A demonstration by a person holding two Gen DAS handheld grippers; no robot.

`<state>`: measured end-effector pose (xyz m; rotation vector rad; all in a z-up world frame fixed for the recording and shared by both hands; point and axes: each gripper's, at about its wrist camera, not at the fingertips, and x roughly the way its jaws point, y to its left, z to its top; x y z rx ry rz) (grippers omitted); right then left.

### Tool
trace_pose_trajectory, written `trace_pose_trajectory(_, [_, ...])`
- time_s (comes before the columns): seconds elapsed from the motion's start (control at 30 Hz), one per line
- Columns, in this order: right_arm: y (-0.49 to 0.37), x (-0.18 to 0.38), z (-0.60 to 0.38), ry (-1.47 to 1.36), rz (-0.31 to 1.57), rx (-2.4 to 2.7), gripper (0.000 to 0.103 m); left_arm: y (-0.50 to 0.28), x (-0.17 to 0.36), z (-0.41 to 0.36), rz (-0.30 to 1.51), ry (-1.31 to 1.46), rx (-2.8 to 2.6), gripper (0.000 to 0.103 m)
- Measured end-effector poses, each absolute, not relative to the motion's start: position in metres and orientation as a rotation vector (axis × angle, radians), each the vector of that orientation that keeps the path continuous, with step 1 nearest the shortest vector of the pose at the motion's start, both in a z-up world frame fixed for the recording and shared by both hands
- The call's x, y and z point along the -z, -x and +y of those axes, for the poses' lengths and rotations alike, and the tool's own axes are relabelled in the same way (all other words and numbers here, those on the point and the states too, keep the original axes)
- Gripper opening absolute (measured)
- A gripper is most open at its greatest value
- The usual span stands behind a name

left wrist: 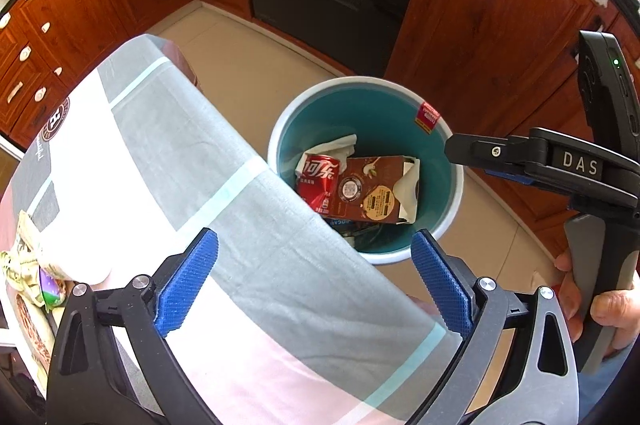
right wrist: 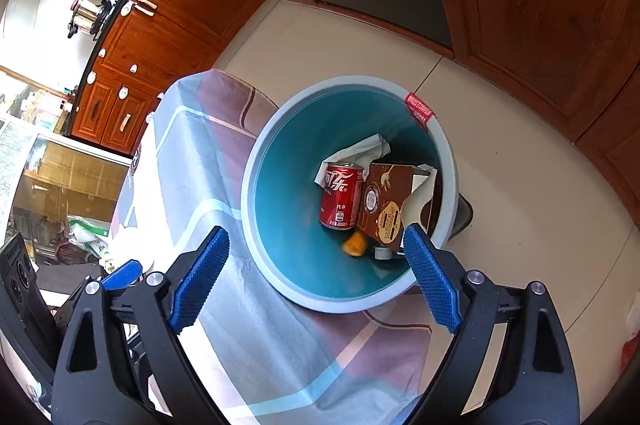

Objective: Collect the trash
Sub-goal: 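Move both tools back over the table toward the cup and bowl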

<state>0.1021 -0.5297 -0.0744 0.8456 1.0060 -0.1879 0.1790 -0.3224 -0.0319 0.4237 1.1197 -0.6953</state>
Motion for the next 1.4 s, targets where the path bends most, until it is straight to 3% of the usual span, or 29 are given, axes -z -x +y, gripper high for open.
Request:
trace_pose_trajectory(0.67, [-0.102, 0.029, -0.459, -0.716, 1.038, 0.152, 0.089, -0.161, 0.009, -0.259, 1.081, -0.328, 0.676, 0.099])
trace_pose_trajectory(1.4, [-0.151, 0.003, -0.316, -0.421, 1.037, -0.069, 0.089, -0.2, 0.021, -0.088, 1.092, -0.149, 0.51, 0.099])
